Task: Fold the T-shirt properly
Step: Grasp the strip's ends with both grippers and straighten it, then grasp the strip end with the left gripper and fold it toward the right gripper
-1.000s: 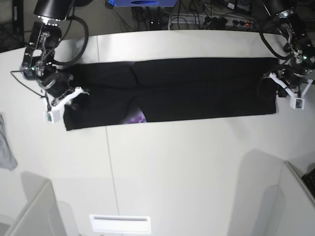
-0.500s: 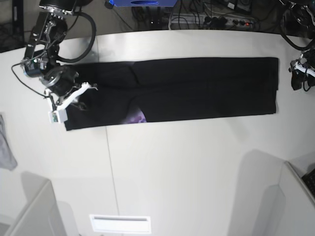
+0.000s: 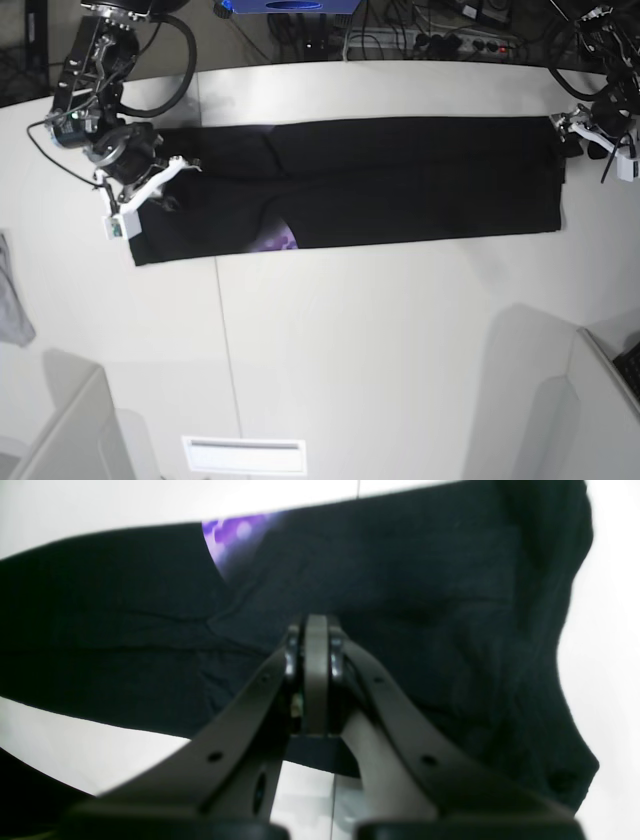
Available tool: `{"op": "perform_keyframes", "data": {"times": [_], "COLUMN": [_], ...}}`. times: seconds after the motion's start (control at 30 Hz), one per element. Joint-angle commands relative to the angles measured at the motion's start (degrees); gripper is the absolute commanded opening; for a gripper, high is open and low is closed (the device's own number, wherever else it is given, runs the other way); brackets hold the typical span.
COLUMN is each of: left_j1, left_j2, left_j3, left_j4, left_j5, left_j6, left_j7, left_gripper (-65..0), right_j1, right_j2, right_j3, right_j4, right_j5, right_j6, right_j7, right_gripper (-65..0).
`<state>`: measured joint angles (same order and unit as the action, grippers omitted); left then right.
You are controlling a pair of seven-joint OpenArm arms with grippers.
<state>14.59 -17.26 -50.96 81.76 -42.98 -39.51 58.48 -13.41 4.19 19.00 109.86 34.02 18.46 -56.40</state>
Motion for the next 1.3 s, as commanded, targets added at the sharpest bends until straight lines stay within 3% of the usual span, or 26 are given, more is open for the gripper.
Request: {"op": "perform_keyframes", "data": {"times": [0.0, 0.13, 0.47, 0.5, 0.7, 0.83, 0.97, 1.27], "left_j1": [-0.48, -1.89, -5.75, -5.75, -6.02, -6.02, -5.23, -5.23], "left_j2": [-1.25, -1.25, 0.68, 0.86, 0.86, 0.86, 0.42, -4.68], "left_j3": [0.01, 1.86, 4.76, 4.76, 4.76, 4.76, 4.76, 3.97], "left_j4": [0.22, -2.85, -7.6, -7.78, -7.78, -7.78, -7.78, -7.34], "left_j5": [-0.84, -0.49, 8.92, 8.92, 8.92, 8.92, 8.92, 8.92], "left_j6": [-0.49, -0.49, -0.49, -0.49, -0.49, -0.49, -0.49, -0.49], "left_j7": [-0.94, -0.94, -1.03, -1.03, -1.03, -3.75, -9.73, -10.26], "left_gripper": [0.0, 0.0, 0.0, -3.1, -43.9, -65.0, -65.0, -65.0], "right_j1": [0.44, 0.0, -0.35, -0.35, -0.35, -0.35, -0.35, -0.44], "right_j2": [0.43, 0.43, 0.43, 0.43, 0.43, 0.43, 0.43, 0.43], "right_j3": [0.12, 0.12, 0.12, 0.12, 0.12, 0.12, 0.12, 0.12], "right_j4": [0.95, 0.95, 1.13, 1.13, 1.13, 1.13, 1.13, 1.13], "right_j5": [0.75, 0.75, 0.75, 0.75, 0.75, 0.75, 0.75, 0.75], "right_j6": [0.22, 0.22, 0.22, 0.22, 0.22, 0.22, 0.22, 0.22], "right_j7": [1.32, 1.32, 1.41, 1.41, 1.41, 1.59, 1.41, 1.41], "right_gripper": [-65.0, -65.0, -65.0, -65.0, -65.0, -65.0, -65.0, -65.0]}}
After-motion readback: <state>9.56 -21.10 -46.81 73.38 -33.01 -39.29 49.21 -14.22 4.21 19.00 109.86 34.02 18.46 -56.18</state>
